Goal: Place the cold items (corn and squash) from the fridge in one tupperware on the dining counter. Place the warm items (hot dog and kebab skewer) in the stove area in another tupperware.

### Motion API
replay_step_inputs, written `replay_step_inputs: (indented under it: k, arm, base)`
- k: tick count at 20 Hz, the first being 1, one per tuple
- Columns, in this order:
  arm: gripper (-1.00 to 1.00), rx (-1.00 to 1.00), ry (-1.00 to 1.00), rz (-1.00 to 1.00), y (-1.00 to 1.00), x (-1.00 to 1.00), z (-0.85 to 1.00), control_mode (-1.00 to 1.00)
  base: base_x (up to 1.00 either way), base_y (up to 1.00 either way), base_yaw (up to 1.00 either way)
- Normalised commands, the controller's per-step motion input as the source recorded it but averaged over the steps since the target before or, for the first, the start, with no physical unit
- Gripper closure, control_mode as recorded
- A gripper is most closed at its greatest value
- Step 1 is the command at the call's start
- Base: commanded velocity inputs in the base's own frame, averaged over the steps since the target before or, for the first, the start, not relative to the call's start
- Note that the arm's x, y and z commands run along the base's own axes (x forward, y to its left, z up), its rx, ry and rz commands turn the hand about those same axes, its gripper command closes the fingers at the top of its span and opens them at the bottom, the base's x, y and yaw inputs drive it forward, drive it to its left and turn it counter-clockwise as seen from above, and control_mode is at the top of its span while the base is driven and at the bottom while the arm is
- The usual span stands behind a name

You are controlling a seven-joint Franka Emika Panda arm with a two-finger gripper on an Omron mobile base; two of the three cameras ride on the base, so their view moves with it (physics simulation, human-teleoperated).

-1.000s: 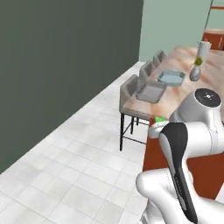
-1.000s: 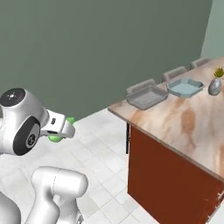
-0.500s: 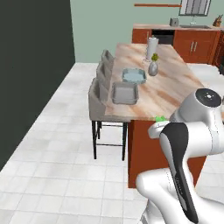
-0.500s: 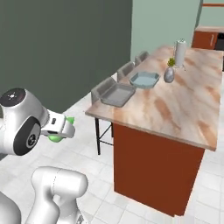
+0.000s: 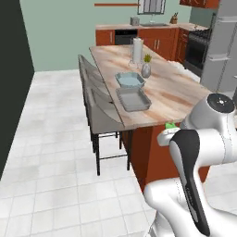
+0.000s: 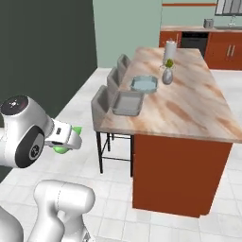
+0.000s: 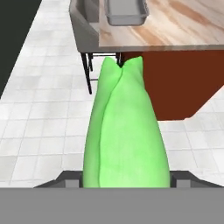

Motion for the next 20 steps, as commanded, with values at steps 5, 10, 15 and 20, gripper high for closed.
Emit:
replay_step_inputs:
  k: [5,10,15,20]
  arm:
    - [1.0,0.0,0.0,0.0,0.0,0.0,0.0,1.0]
    - [1.0,0.0,0.0,0.0,0.0,0.0,0.0,1.0]
    - [1.0,0.0,0.0,0.0,0.0,0.0,0.0,1.0]
    - [1.0,0.0,0.0,0.0,0.0,0.0,0.0,1.0]
  base:
    - [0.0,1.0,-0.43]
    - [0.07,1.0,-0.46]
    - [0.32,0.87,-0.48]
    - [0.33,0.04,-0.12]
